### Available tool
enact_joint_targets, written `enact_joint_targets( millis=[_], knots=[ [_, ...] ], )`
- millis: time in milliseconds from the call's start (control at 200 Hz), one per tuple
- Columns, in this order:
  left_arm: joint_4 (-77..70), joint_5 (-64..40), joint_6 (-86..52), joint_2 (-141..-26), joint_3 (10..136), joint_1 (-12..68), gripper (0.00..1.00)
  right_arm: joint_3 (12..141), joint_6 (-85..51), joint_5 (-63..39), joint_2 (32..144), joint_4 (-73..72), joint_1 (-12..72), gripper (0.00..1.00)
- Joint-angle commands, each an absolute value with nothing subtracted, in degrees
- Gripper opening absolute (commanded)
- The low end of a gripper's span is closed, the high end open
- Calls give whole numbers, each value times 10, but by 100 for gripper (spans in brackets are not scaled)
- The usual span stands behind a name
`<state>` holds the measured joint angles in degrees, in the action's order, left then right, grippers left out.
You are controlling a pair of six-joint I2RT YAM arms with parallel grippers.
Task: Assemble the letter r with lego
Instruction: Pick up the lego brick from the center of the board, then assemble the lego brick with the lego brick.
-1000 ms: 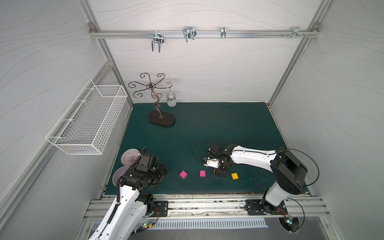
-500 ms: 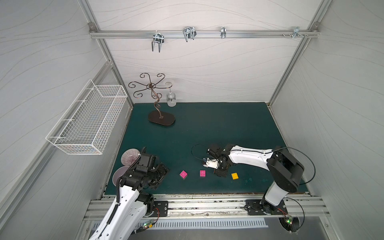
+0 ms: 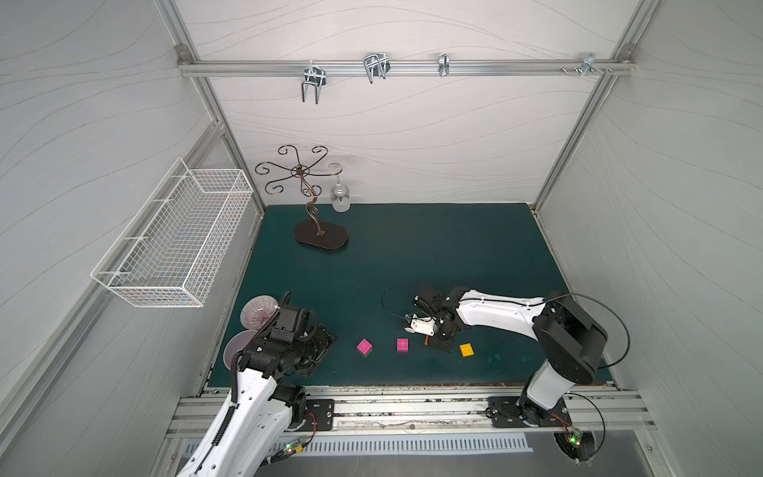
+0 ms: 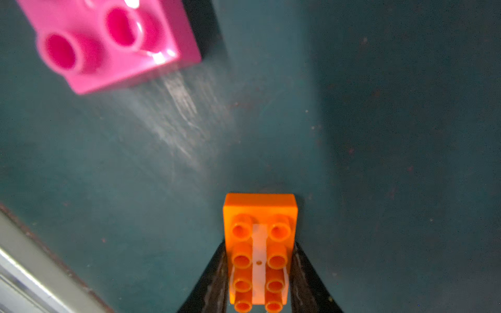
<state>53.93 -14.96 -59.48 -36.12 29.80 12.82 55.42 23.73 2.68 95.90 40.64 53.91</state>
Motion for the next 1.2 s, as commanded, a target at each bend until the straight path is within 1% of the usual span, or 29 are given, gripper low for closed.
enact_joint_targets(
  millis=[0, 100, 160, 245, 470, 590, 700, 835, 1010, 1190],
  knots=[
    [546, -139, -564, -364, 338, 130, 79, 546, 242, 14, 941, 412, 536, 28],
    [548, -134, -548, -372, 353, 130, 79, 547, 248, 17, 938, 416, 537, 20],
    [550, -132, -542, -377, 359, 129, 79, 551, 249, 18, 934, 423, 537, 10],
    [550, -132, -538, -385, 364, 130, 79, 555, 255, 21, 923, 434, 537, 0],
    [535, -139, -540, -398, 353, 130, 79, 548, 270, 11, 861, 487, 532, 0],
    [529, -141, -541, -398, 349, 130, 79, 521, 311, -22, 805, 514, 522, 0],
    [526, -141, -543, -392, 345, 130, 79, 493, 355, -57, 744, 535, 493, 0],
    [517, -143, -551, -386, 333, 130, 79, 469, 414, -65, 696, 567, 481, 0],
    [506, -145, -562, -377, 317, 130, 79, 445, 431, -98, 677, 550, 481, 0],
    [504, -143, -567, -372, 311, 130, 79, 417, 450, -97, 681, 514, 479, 0]
  ],
)
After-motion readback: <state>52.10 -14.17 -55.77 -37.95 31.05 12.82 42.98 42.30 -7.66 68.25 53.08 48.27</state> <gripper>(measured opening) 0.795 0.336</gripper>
